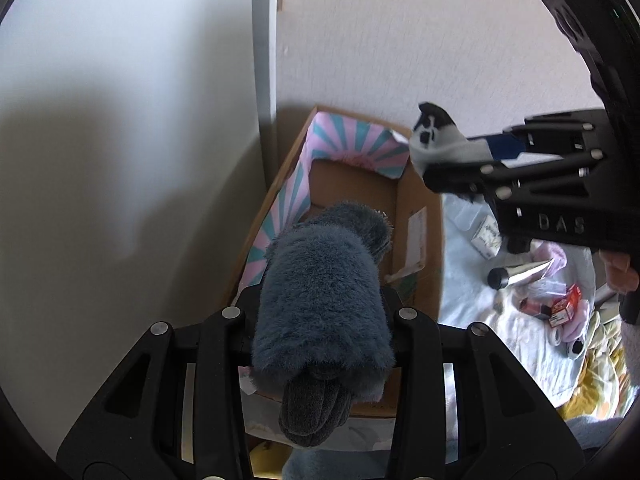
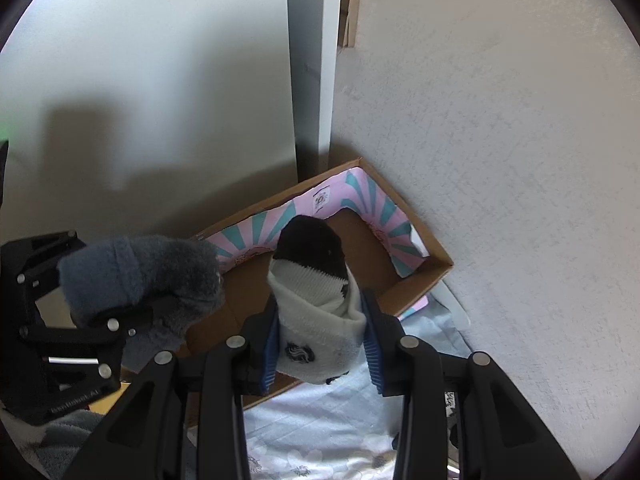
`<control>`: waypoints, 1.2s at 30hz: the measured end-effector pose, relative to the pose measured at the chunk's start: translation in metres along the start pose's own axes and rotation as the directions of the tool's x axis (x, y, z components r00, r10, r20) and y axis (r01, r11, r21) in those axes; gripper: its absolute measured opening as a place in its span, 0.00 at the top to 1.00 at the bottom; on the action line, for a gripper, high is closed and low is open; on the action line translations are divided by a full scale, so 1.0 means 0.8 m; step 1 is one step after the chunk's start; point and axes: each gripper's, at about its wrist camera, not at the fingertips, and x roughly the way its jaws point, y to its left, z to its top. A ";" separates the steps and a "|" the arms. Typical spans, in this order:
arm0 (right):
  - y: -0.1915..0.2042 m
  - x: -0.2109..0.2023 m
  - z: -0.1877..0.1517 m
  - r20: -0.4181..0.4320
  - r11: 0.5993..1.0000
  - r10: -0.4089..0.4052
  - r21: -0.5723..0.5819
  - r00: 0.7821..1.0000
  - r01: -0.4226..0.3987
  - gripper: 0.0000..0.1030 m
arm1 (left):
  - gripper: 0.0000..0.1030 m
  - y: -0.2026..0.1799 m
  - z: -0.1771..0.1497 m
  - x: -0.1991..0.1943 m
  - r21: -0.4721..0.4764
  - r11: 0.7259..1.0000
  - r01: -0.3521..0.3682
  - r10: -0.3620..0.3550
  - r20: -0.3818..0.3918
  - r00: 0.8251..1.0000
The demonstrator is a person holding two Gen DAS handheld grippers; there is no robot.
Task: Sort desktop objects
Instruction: 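Carry the grey mitten and panda sock with both tools into the cardboard box, then open both tools to drop the mitten and sock into the box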
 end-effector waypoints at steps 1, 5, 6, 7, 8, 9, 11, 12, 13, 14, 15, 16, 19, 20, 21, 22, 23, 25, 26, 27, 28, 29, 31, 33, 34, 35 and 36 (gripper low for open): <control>0.000 0.005 0.001 -0.008 1.000 0.003 0.001 1.000 -0.003 0.68 | 0.67 0.000 -0.002 0.005 0.000 1.000 0.000 0.000 -0.009 1.000; -0.005 0.030 0.002 -0.055 1.000 0.013 0.013 0.998 -0.012 0.67 | 0.67 0.001 -0.008 0.022 -0.007 1.000 0.003 -0.004 -0.046 0.999; -0.005 0.035 0.002 -0.065 1.000 0.016 0.015 0.998 -0.015 0.67 | 0.67 0.001 -0.010 0.027 -0.012 1.000 0.007 -0.008 -0.057 0.998; -0.006 0.040 0.001 -0.076 1.000 0.018 0.016 0.997 -0.016 0.67 | 0.67 0.001 -0.011 0.031 -0.015 1.000 0.010 -0.011 -0.068 0.998; -0.006 0.045 0.001 -0.090 1.000 0.022 0.018 0.996 -0.020 0.67 | 0.67 0.001 -0.013 0.035 -0.017 1.000 0.010 -0.012 -0.082 0.997; -0.007 0.051 0.001 -0.103 1.000 0.027 0.018 0.994 -0.025 0.67 | 0.67 0.002 -0.012 0.040 -0.018 1.000 0.010 -0.012 -0.090 0.996; -0.005 0.061 0.002 -0.121 1.000 0.029 0.009 0.992 -0.028 0.67 | 0.67 0.002 -0.016 0.042 -0.015 1.000 0.013 -0.014 -0.106 0.994; -0.005 0.064 0.002 -0.127 1.000 0.030 0.006 0.991 -0.030 0.67 | 0.67 0.002 -0.016 0.045 -0.015 1.000 0.014 -0.016 -0.117 0.993; -0.004 0.067 0.003 -0.133 0.999 0.034 0.004 0.991 -0.034 0.67 | 0.67 0.002 -0.015 0.049 -0.017 1.000 0.012 -0.014 -0.127 0.992; -0.003 0.072 0.004 -0.141 0.999 0.040 0.003 0.989 -0.040 0.67 | 0.67 0.000 -0.016 0.050 -0.018 1.000 0.005 -0.008 -0.138 0.990; -0.002 0.075 0.004 -0.147 0.999 0.043 0.003 0.988 -0.043 0.67 | 0.67 0.001 -0.018 0.054 -0.020 1.000 -0.002 -0.001 -0.150 0.989; -0.002 0.079 0.004 -0.154 0.999 0.044 0.002 0.987 -0.044 0.67 | 0.67 0.001 -0.018 0.056 -0.021 1.000 -0.005 0.001 -0.158 0.987; 0.002 0.094 0.003 -0.173 0.999 0.046 -0.003 0.984 -0.048 0.67 | 0.67 0.001 -0.018 0.068 -0.024 1.000 -0.004 0.000 -0.175 0.985; 0.003 0.095 0.002 -0.177 0.999 0.050 -0.002 0.983 -0.051 0.67 | 0.67 0.001 -0.018 0.069 -0.024 1.000 -0.005 0.001 -0.178 0.984; 0.003 0.097 0.002 -0.180 0.999 0.053 0.001 0.982 -0.054 0.67 | 0.67 0.001 -0.018 0.069 -0.024 1.000 -0.006 0.001 -0.178 0.984; 0.003 0.098 0.001 -0.183 0.998 0.055 0.003 0.982 -0.056 0.67 | 0.67 0.000 -0.018 0.069 -0.024 1.000 -0.006 0.002 -0.179 0.984; 0.004 0.099 0.001 -0.185 0.998 0.057 0.004 0.981 -0.058 0.67 | 0.67 0.000 -0.017 0.069 -0.024 1.000 -0.006 0.001 -0.179 0.984; 0.003 0.100 0.001 -0.186 0.998 0.058 0.005 0.981 -0.058 0.67 | 0.67 -0.001 -0.017 0.069 -0.023 1.000 -0.005 0.001 -0.179 0.984; 0.003 0.101 0.001 -0.187 0.998 0.059 0.007 0.981 -0.058 0.67 | 0.67 -0.001 -0.017 0.070 -0.024 1.000 -0.005 0.001 -0.181 0.984; 0.003 0.102 0.001 -0.187 0.998 0.060 0.009 0.981 -0.059 0.67 | 0.67 -0.001 -0.017 0.070 -0.025 1.000 -0.006 0.002 -0.183 0.983; 0.003 0.103 0.001 -0.187 0.998 0.062 0.011 0.980 -0.061 0.67 | 0.67 -0.001 -0.017 0.070 -0.026 1.000 -0.009 0.004 -0.184 0.983; 0.004 0.099 0.001 -0.189 0.998 0.064 0.013 0.980 -0.062 0.67 | 0.67 -0.001 -0.017 0.071 -0.026 1.000 -0.011 0.006 -0.186 0.983; 0.004 0.100 0.001 -0.197 0.998 0.067 0.016 0.978 -0.065 0.67 | 0.66 0.000 -0.015 0.069 -0.028 1.000 0.006 -0.011 -0.182 0.983; 0.005 0.103 0.003 -0.209 0.998 0.066 0.014 0.976 -0.065 0.64 | 0.35 -0.003 -0.013 0.061 -0.025 0.998 0.054 -0.057 -0.161 0.985; 0.004 0.107 0.003 -0.215 0.998 0.063 0.010 0.975 -0.062 0.59 | 0.18 -0.006 -0.012 0.057 -0.018 0.999 0.046 -0.048 -0.155 0.987; 0.005 0.110 0.003 -0.224 0.999 0.051 -0.001 0.973 -0.053 0.53 | 0.01 -0.009 -0.011 0.051 -0.001 1.000 0.010 -0.010 -0.131 0.991; 0.005 0.111 0.003 -0.229 0.999 0.035 -0.009 0.973 -0.038 0.48 | 0.00 -0.011 -0.010 0.046 0.015 1.000 -0.014 0.016 -0.111 0.994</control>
